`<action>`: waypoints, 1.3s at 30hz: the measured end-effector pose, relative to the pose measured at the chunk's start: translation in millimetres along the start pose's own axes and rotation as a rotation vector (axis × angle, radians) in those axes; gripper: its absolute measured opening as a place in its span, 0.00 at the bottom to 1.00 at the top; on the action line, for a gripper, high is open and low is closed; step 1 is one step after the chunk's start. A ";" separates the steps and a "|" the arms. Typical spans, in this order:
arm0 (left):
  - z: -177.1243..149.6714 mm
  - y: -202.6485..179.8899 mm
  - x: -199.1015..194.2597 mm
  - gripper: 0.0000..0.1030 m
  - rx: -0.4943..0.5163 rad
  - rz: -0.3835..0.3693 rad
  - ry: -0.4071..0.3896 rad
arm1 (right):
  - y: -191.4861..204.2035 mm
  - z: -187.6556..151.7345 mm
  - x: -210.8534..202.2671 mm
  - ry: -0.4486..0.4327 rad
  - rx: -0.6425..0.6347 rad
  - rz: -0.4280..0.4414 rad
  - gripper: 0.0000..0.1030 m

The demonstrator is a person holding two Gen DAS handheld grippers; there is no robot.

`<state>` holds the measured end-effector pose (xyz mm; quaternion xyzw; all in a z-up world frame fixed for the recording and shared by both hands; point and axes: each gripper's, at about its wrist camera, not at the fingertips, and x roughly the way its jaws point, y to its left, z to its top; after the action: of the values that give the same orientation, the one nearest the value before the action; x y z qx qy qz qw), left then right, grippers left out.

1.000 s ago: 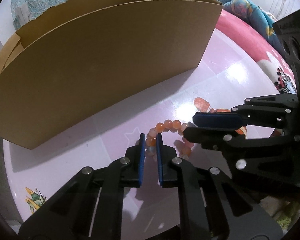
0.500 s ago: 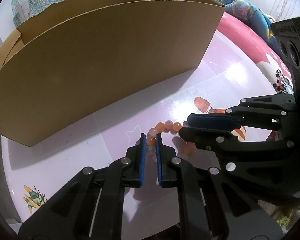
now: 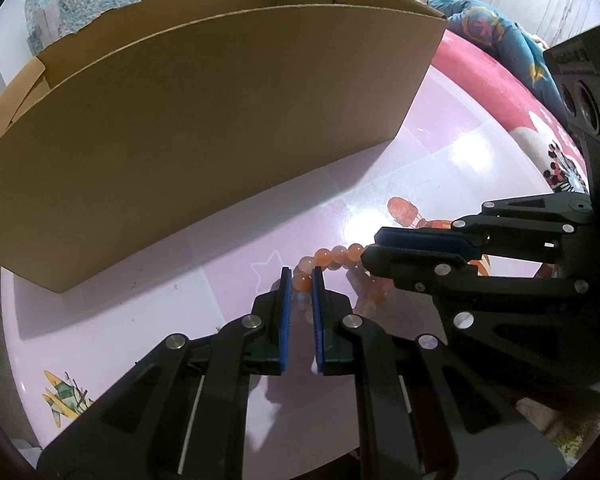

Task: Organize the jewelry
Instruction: 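Lower the right tool into the box and open it to drop the bracelet, then withdraw both open tools from the box and hold them above it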

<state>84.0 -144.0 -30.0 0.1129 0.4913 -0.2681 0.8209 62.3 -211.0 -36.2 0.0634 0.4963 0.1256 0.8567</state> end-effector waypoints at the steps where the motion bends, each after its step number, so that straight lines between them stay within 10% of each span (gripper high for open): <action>1: -0.1 0.9 -2.8 0.08 0.001 -0.003 -0.008 | -0.2 0.4 -1.8 -0.003 0.002 0.000 0.10; 18: 64.0 15.9 -143.7 0.08 0.065 0.030 -0.367 | 33.1 78.7 -114.0 -0.327 -0.178 -0.002 0.09; 30: 114.7 71.2 -20.2 0.09 -0.114 -0.119 -0.039 | -4.8 138.2 -17.7 -0.016 -0.166 -0.028 0.10; 39: 98.1 85.0 -39.4 0.28 -0.171 -0.114 -0.118 | -29.1 133.8 -48.9 -0.108 -0.085 -0.008 0.11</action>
<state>189.4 -104.5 45.8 -0.0015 0.4690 -0.2776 0.8384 159.4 -250.4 64.7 0.0316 0.4439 0.1393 0.8846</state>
